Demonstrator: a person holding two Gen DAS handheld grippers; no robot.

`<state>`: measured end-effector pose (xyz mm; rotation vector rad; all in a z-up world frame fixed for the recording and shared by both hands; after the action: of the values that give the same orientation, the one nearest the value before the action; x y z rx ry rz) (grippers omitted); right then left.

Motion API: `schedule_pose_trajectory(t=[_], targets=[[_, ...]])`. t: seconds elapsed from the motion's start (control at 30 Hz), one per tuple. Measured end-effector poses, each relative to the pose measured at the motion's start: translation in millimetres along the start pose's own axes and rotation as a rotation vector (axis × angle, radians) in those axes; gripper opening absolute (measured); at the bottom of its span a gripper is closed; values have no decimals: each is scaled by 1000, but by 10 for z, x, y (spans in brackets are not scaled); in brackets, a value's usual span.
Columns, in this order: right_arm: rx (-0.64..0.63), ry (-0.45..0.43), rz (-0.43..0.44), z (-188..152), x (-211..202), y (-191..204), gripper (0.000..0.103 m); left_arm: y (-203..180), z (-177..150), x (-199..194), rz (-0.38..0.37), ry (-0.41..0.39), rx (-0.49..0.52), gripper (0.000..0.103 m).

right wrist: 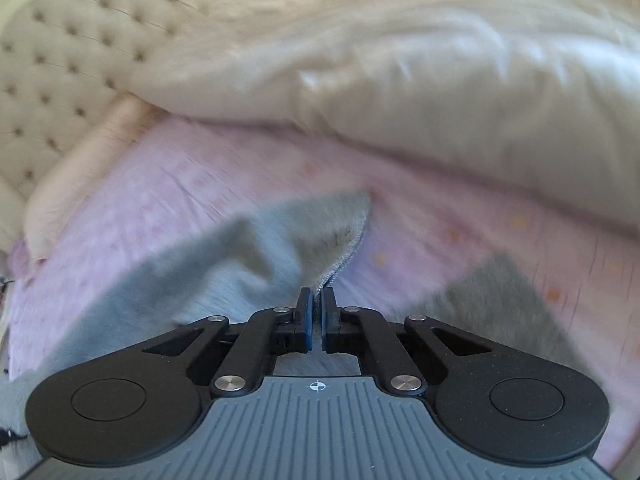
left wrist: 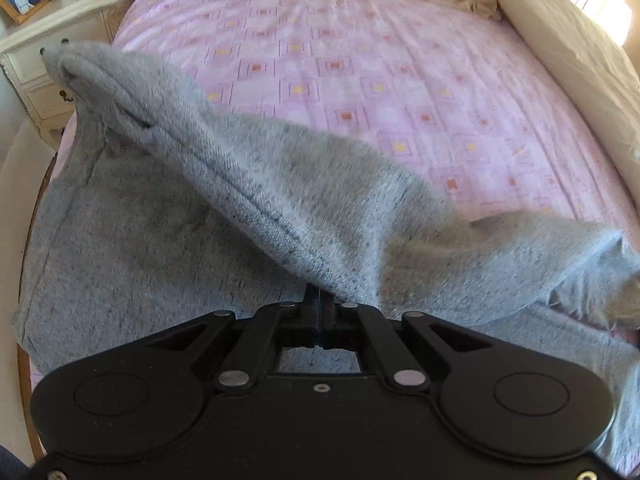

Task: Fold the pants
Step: 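Lift the cuff with the right tool while the left tool grasps the waistband, then carry the cuff toward the waistband with the right tool and lay it down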

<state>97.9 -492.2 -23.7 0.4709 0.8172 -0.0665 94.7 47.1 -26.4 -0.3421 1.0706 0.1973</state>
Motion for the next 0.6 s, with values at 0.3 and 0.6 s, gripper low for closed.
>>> schedule_pose_trajectory(t=[0.3,0.6], targets=[[-33,-103,-84,223,-826,-357,4,-121,-93,-529,-46,-87,111,0],[-74,-23,-160,-36,-497,-363,4,-213,102,-267,-151,1,46,51]])
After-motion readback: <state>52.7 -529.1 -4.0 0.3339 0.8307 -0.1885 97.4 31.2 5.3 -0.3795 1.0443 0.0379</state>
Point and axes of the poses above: each gripper's, at about its wrist camera, not at the fingertips, and x roughly the way its jaws point, y to its left, z to its top, the point moved 3 cm from there along x, roughly the way its jaws point, and after that the axes turned 2 degrees about -z, right-handed, at the moved point
